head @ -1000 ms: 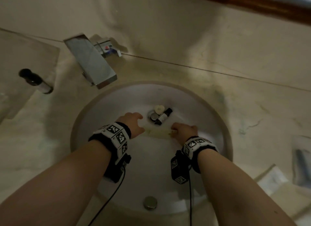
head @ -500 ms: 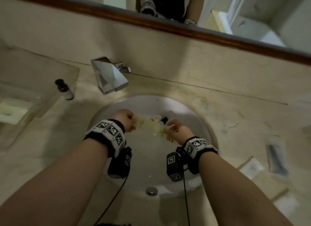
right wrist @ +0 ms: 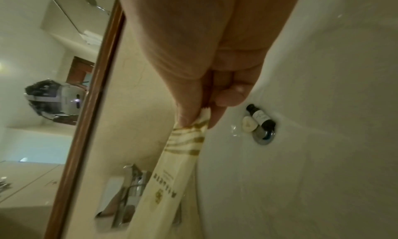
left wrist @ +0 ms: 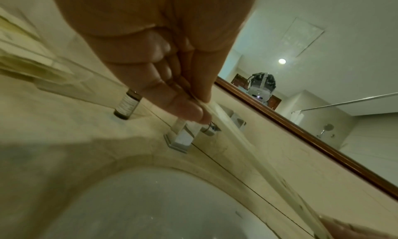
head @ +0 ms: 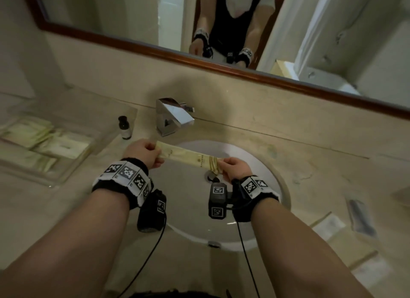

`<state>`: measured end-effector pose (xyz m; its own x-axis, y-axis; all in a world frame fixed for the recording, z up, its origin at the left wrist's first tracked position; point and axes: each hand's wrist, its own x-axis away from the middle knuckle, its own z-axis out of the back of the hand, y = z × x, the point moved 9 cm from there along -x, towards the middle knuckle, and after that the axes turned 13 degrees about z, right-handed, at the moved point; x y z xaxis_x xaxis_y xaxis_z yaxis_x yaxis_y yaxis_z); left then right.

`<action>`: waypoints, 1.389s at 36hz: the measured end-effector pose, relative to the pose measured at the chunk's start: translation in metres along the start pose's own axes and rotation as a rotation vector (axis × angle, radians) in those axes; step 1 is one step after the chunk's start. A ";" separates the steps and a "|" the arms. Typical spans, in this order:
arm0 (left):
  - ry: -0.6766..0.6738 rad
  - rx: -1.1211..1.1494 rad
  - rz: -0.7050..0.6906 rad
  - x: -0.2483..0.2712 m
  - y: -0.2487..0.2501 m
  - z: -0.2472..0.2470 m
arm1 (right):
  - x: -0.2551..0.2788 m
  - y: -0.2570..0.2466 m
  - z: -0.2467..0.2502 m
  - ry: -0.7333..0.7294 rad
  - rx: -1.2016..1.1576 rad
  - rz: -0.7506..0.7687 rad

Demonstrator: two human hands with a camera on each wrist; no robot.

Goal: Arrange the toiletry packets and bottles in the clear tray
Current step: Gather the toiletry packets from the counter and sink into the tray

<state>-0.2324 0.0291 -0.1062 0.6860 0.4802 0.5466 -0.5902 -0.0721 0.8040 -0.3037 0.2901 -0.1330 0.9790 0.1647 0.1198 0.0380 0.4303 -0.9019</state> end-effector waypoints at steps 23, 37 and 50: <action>0.226 -0.239 0.046 -0.012 -0.022 0.240 | 0.045 -0.127 -0.215 -0.096 -0.040 0.151; 0.255 -0.244 0.155 -0.058 -0.067 0.334 | 0.077 -0.174 -0.338 -0.330 0.224 0.234; 0.203 -0.615 0.228 -0.085 -0.067 0.350 | 0.070 -0.169 -0.392 -0.358 0.510 0.249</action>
<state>-0.1023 -0.3128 -0.1245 0.4577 0.6709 0.5834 -0.8861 0.2899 0.3617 -0.1628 -0.1194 -0.1350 0.8161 0.5598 0.1434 -0.3658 0.6926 -0.6217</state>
